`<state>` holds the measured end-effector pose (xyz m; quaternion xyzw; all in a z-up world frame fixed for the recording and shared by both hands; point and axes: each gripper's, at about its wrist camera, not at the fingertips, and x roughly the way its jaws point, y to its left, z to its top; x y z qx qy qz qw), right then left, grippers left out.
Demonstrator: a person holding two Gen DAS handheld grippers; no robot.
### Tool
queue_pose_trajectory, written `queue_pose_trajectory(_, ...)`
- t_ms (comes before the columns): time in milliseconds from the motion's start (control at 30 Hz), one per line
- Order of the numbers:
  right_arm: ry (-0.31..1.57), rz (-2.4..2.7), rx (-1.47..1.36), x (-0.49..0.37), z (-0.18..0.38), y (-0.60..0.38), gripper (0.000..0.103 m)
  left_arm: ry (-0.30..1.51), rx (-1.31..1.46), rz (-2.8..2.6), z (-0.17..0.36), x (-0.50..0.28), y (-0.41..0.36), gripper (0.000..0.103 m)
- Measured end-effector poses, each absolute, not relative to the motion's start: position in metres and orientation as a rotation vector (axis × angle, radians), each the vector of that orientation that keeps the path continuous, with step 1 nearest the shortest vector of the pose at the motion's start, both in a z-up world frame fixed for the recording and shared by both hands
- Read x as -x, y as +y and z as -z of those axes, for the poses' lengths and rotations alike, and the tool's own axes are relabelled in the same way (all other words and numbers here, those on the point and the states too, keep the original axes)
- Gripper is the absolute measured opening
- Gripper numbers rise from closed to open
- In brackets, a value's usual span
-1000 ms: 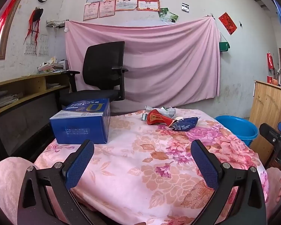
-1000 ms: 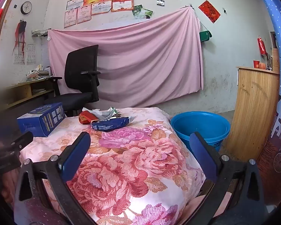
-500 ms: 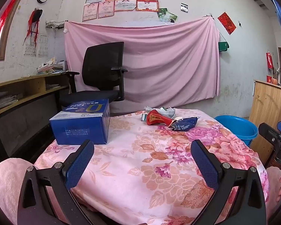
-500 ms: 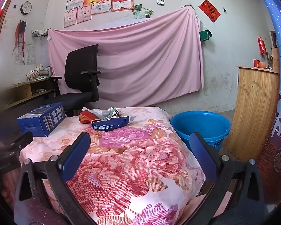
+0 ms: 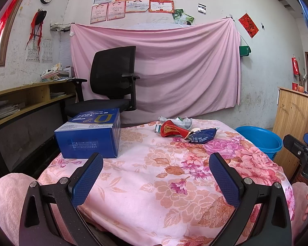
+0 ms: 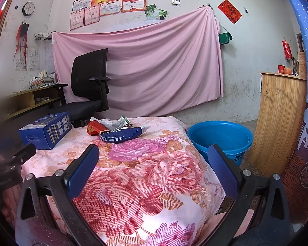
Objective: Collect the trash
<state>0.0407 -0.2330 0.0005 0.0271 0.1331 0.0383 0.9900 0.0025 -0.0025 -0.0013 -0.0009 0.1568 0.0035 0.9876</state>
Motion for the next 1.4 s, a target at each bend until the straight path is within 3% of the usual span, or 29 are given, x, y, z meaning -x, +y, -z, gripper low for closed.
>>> queue_pose_trajectory(1400, 0.271, -0.077, -0.058, -0.0410, 0.0003, -0.2330, 0.103, 0.314, 0.002, -0.007, 0.0023, -0.0018, -0.0026, 0.101)
